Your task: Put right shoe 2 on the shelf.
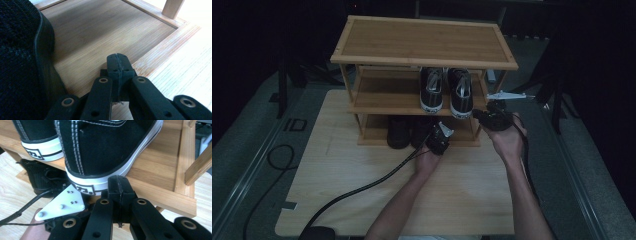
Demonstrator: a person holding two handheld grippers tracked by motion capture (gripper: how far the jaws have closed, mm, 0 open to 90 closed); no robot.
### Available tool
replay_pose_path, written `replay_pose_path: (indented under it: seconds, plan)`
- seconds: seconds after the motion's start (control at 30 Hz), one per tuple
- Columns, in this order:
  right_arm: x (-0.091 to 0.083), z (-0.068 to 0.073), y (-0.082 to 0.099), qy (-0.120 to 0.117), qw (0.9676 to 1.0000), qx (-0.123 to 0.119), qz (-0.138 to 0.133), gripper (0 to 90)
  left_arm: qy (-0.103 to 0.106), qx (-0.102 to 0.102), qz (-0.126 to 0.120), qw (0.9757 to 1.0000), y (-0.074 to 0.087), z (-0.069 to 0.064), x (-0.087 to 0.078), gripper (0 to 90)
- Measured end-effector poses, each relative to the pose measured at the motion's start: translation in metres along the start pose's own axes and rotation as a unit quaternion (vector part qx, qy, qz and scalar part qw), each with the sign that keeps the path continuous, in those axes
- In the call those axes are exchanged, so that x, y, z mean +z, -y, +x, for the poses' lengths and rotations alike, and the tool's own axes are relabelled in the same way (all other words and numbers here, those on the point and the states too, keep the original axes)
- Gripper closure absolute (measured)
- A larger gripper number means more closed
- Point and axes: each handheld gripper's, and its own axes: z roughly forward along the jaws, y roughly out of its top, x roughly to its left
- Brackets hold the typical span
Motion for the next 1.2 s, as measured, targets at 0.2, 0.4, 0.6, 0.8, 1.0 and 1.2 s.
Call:
replay_pose_path:
  seconds: [0.2, 0.4, 0.6, 0.8, 1.0, 1.2]
  plan:
    - [0.007, -0.006, -0.003, 0.010, 0.9999, 0.010, 0.001, 90.0, 0.000, 0.001, 0.000, 1.0000, 0.000, 0.000, 0.000, 90.0]
    - [0.013, -0.009, -0.005, 0.002, 0.9996, 0.029, -0.002, 90.0, -0.001, 0.001, 0.000, 1.0000, 0.000, 0.000, 0.000, 90.0]
    - [0.018, -0.005, -0.007, 0.005, 0.9993, 0.036, -0.006, 90.0, 0.000, 0.000, 0.000, 1.0000, 0.000, 0.000, 0.000, 90.0]
    - [0.023, -0.003, -0.009, 0.009, 0.9992, 0.038, -0.007, 90.0, 0.001, 0.000, 0.000, 1.0000, 0.000, 0.000, 0.000, 90.0]
    - [0.015, 0.005, -0.002, 0.007, 0.9996, 0.023, -0.011, 90.0, 0.000, 0.000, 0.000, 1.0000, 0.000, 0.000, 0.000, 90.0]
    - [0.004, 0.020, 0.007, -0.004, 0.9998, 0.001, -0.020, 90.0, -0.004, -0.001, 0.000, 1.0000, 0.000, 0.000, 0.000, 90.0]
